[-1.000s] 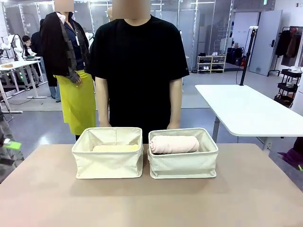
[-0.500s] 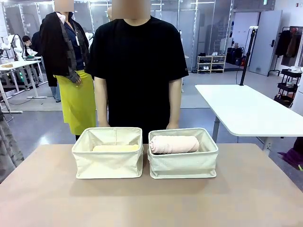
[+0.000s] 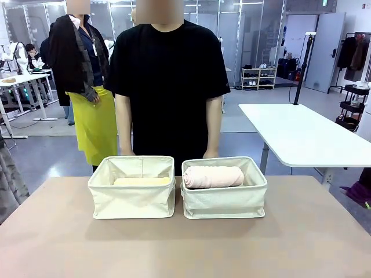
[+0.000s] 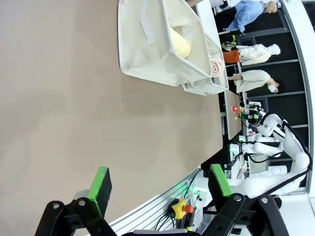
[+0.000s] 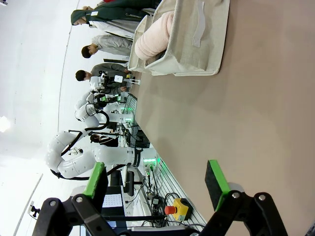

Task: Divide the towels into two baskets.
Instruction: Pick up one hotel-folded towel from the bottom of the table and place it in the Fabric basket indicated by the person.

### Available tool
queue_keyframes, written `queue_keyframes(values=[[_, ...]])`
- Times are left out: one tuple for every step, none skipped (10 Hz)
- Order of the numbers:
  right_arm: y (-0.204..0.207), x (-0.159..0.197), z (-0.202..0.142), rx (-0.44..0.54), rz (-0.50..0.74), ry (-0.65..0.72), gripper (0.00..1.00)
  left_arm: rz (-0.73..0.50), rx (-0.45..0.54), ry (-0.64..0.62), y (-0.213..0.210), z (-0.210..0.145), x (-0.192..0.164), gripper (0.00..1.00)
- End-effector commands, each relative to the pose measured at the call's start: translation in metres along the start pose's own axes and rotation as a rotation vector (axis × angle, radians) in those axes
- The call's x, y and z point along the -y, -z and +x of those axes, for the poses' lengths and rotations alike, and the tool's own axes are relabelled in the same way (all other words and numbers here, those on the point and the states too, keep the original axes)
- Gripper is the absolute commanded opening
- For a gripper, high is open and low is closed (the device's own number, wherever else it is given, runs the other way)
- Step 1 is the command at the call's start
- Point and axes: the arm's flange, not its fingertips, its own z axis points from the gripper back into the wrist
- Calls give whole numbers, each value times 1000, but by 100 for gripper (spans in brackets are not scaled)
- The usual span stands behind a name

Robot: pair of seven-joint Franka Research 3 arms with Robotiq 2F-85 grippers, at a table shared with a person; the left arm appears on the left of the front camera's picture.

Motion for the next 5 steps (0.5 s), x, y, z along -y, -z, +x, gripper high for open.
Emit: queue_keyframes(values=[[3,-5,-3,1,-15,22,100,-21,4,-4,1,0,-1,100],[3,-5,-3,1,-15,22,100,-21,4,-4,1,0,-1,100],[3,-5,-3,1,-15,22,100,-21,4,-4,1,0,-1,100],[3,-5,-3,1,-15,22,100,-21,4,-4,1,0,-1,100],[3,-5,-3,1,-15,22,100,-21,4,-4,1,0,-1,100]])
